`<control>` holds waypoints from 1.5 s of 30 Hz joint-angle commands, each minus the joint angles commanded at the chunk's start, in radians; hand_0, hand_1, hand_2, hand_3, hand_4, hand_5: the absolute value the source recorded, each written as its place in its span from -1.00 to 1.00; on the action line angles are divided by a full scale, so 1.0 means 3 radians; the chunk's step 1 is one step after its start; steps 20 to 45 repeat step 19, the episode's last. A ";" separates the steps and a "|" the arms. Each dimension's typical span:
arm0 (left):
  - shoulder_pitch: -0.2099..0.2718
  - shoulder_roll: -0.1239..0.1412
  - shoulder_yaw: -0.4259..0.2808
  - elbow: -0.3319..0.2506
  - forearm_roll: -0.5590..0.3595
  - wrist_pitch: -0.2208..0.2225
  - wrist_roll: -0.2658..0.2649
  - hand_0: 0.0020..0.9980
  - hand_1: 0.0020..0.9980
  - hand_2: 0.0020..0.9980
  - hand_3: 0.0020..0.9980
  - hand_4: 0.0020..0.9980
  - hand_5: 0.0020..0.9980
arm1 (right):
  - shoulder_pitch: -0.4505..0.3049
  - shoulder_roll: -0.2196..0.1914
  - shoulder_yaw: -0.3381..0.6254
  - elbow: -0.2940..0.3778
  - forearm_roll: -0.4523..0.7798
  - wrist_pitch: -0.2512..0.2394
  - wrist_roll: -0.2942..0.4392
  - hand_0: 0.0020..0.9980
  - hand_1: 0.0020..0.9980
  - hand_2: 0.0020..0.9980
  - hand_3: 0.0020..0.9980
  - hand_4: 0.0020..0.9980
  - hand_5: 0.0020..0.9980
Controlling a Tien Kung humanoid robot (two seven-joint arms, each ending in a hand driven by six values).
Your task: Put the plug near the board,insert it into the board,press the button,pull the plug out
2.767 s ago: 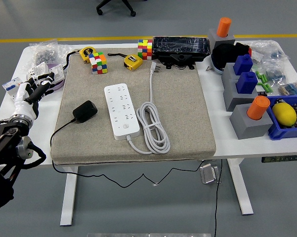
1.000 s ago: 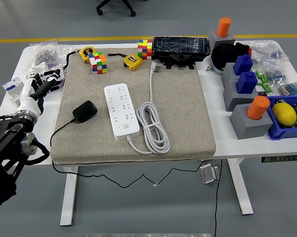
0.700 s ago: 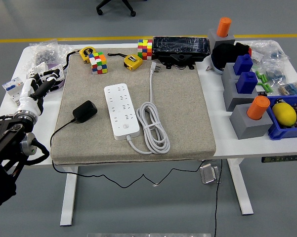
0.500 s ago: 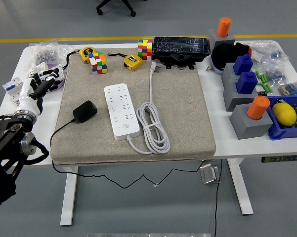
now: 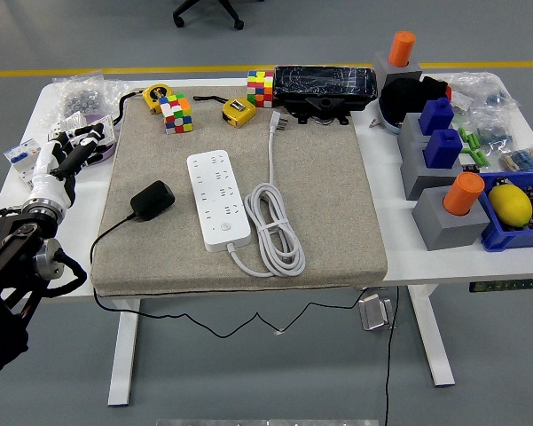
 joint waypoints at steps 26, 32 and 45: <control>0.0003 -0.0008 -0.0023 -0.0004 0.0014 -0.0002 0.0003 0.32 0.22 0.30 0.16 0.46 -0.17 | 0.0002 0.0004 -0.0001 0.0004 -0.0001 -0.0002 -0.0002 0.22 0.35 0.37 0.13 0.83 -0.12; 0.0003 -0.0008 -0.0023 -0.0004 0.0014 -0.0002 0.0003 0.32 0.22 0.30 0.16 0.46 -0.17 | 0.0002 0.0004 -0.0001 0.0004 -0.0001 -0.0002 -0.0002 0.22 0.35 0.37 0.13 0.83 -0.12; 0.0003 -0.0008 -0.0023 -0.0004 0.0014 -0.0002 0.0003 0.32 0.22 0.30 0.16 0.46 -0.17 | 0.0002 0.0004 -0.0001 0.0004 -0.0001 -0.0002 -0.0002 0.22 0.35 0.37 0.13 0.83 -0.12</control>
